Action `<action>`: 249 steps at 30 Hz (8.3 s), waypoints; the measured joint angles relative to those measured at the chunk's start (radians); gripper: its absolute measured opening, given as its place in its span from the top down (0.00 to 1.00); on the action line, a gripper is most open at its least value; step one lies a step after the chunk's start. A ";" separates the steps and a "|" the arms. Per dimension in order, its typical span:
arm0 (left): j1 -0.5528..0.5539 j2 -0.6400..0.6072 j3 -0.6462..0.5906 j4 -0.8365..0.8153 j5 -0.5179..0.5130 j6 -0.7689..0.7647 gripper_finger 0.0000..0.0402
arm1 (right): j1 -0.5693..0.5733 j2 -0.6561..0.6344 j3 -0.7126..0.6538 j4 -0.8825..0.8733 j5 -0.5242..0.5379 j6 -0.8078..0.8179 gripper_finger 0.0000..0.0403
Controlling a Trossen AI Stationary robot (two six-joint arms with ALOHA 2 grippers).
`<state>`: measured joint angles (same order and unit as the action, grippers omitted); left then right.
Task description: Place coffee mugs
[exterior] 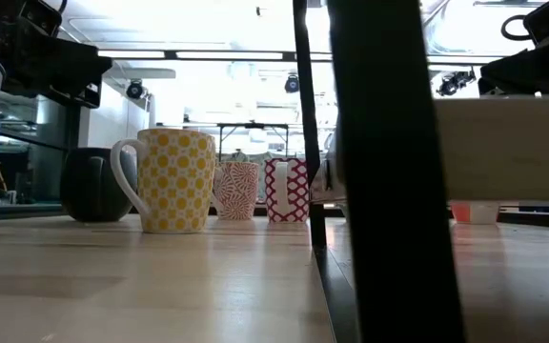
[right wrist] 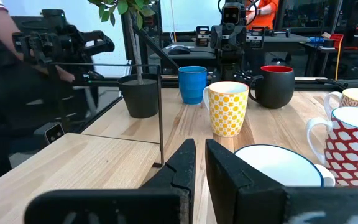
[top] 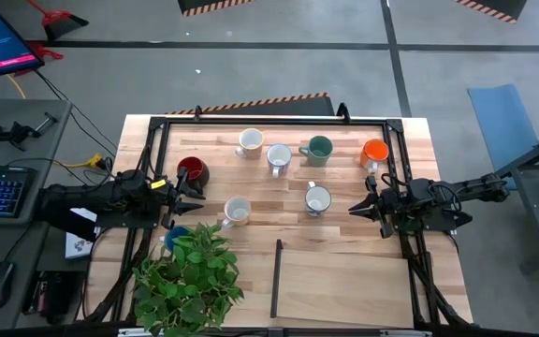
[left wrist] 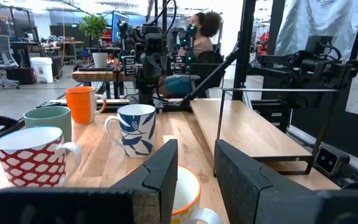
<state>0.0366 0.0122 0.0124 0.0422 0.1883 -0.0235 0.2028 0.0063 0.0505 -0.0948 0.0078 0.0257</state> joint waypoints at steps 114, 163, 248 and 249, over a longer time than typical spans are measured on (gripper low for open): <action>0.000 0.000 0.000 0.000 0.000 0.000 0.77 | 0.000 0.000 0.000 0.002 -0.003 0.341 0.94; 0.004 0.152 0.390 -0.207 -0.129 -0.096 0.77 | 0.000 0.001 0.202 0.013 0.124 0.374 0.94; 0.211 1.739 1.799 -1.134 -0.309 0.160 0.64 | 0.000 0.140 0.453 -0.381 0.217 0.378 0.94; 0.211 1.766 1.813 -1.135 -0.299 0.170 0.64 | 0.000 0.140 0.453 -0.381 0.217 0.378 0.94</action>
<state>0.2474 1.7785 1.8257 -1.0930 -0.1107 0.1466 0.2028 0.1459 0.5037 -0.4754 0.2249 0.4036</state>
